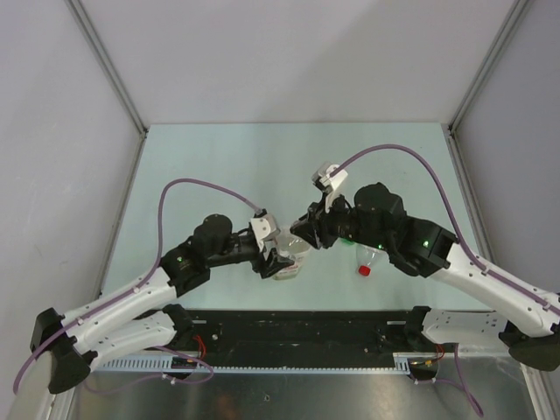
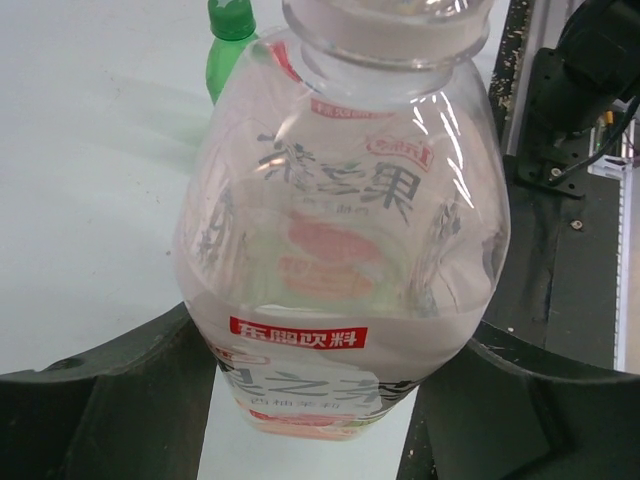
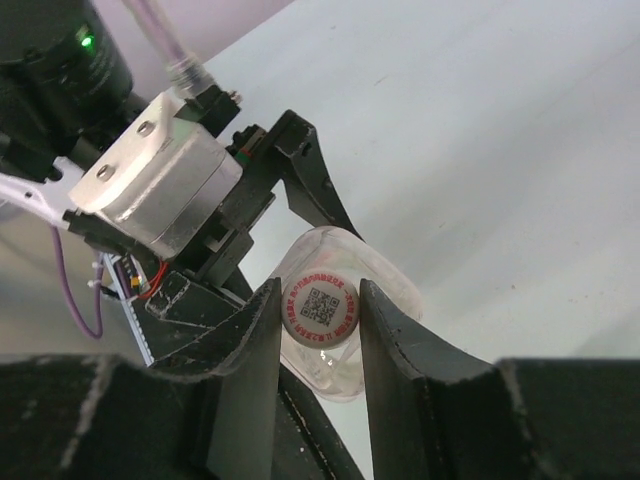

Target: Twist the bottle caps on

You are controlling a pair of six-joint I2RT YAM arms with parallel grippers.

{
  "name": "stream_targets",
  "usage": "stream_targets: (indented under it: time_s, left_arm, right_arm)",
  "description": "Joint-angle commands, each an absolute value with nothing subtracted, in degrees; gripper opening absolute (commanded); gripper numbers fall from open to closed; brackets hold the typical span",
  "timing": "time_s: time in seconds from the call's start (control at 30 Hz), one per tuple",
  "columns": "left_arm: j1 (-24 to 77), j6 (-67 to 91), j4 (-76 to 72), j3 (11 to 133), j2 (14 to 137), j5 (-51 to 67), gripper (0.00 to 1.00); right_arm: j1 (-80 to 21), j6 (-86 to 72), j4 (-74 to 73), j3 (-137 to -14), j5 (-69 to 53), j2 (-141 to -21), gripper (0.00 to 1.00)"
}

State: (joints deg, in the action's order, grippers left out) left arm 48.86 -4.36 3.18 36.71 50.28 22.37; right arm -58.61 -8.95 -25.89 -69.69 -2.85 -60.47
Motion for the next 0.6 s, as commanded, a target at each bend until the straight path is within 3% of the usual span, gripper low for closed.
stream_targets:
  time_s: [0.0,0.3,0.57]
  left_arm:
    - [49.1,-4.6,-6.1,40.0,50.3,19.0,0.0]
    - [49.2,-4.3,-6.0,43.7,55.4,7.0,0.0]
    - [49.1,-3.1,-6.1,44.7,58.1,5.4,0.0]
  right_arm:
    - [-59.3,-12.5,-34.0,-69.4,5.5,-63.3,0.0]
    - [-60.7,-40.1,-38.6,-69.3,32.2,-71.2,0.0]
    - [-62.6,-46.2,-33.0,-69.3,37.6,-72.7,0.0]
